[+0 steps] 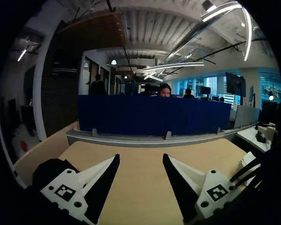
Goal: Fold towel
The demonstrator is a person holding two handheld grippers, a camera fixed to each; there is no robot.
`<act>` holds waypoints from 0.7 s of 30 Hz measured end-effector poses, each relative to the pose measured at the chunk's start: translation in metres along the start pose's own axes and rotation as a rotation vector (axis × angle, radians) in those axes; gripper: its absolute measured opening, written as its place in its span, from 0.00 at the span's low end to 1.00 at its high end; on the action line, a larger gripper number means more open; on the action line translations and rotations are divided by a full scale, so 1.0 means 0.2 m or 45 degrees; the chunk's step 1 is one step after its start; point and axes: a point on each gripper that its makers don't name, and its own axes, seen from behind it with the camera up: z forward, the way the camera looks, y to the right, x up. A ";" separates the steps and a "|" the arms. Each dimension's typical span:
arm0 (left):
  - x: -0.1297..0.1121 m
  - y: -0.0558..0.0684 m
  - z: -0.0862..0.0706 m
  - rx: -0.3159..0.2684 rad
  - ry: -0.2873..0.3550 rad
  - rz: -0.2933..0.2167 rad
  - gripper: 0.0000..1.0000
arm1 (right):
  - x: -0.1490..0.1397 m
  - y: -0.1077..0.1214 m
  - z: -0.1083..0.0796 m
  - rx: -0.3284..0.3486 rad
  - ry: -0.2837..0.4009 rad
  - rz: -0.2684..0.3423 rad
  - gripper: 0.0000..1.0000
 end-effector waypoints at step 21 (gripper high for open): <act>0.02 -0.10 -0.01 0.084 0.169 0.111 0.85 | 0.01 -0.10 -0.01 -0.033 0.009 0.023 1.00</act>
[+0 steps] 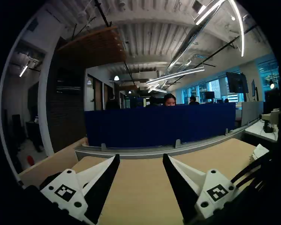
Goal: Fold towel
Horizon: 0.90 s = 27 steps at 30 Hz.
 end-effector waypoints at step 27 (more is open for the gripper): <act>-0.71 -0.10 -0.05 0.035 0.056 -0.039 0.85 | -0.23 -0.14 -0.04 0.017 0.040 -0.135 1.00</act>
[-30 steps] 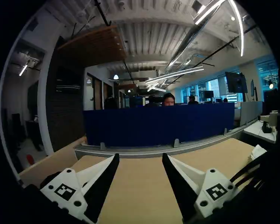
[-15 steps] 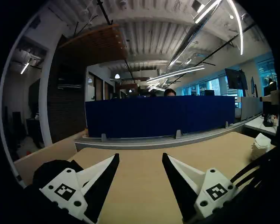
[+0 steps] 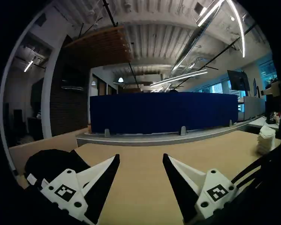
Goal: Fold towel
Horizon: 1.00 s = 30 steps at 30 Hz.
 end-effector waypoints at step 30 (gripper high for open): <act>-0.24 -0.01 0.03 0.006 -0.021 -0.032 0.85 | -0.10 -0.14 0.05 0.051 -0.027 -0.028 1.00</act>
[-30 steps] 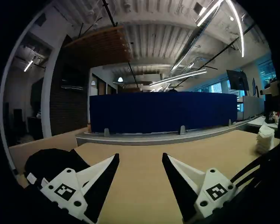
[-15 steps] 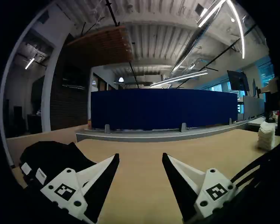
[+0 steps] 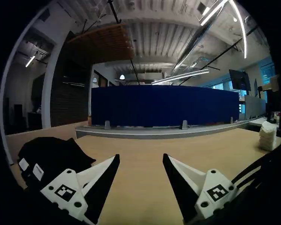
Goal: Fold towel
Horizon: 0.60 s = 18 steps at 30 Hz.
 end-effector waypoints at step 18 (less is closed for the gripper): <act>0.00 0.02 0.00 -0.027 -0.002 0.004 0.85 | -0.04 0.07 -0.03 -0.008 -0.007 0.011 1.00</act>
